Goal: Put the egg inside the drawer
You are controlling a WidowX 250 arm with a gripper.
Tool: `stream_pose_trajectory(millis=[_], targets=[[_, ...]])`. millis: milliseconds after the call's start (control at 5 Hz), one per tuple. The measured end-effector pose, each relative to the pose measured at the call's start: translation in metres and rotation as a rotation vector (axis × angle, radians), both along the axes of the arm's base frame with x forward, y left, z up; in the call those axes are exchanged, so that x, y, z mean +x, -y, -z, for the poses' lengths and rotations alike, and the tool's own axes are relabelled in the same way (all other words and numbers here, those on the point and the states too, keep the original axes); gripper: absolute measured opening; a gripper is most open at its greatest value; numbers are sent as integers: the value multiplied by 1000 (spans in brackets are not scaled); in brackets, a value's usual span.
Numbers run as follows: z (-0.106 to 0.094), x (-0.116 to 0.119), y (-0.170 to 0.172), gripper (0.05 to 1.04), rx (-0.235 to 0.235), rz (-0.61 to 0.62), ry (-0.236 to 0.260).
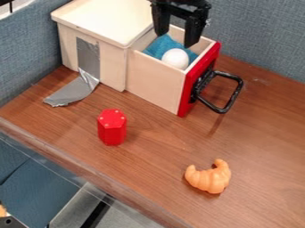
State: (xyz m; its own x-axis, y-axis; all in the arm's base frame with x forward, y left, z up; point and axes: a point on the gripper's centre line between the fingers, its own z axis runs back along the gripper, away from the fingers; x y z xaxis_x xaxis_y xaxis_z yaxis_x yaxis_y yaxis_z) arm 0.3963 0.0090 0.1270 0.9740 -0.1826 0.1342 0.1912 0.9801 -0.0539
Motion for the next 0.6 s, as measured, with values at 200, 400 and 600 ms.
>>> stream_pose_trajectory(millis=[200,400,600], targets=[[-9,-5,1,1001,70,-3,-48],[-21,-14,4,1000,129,-16,-111],[-28,-25,7,1000,155,-59,-183]])
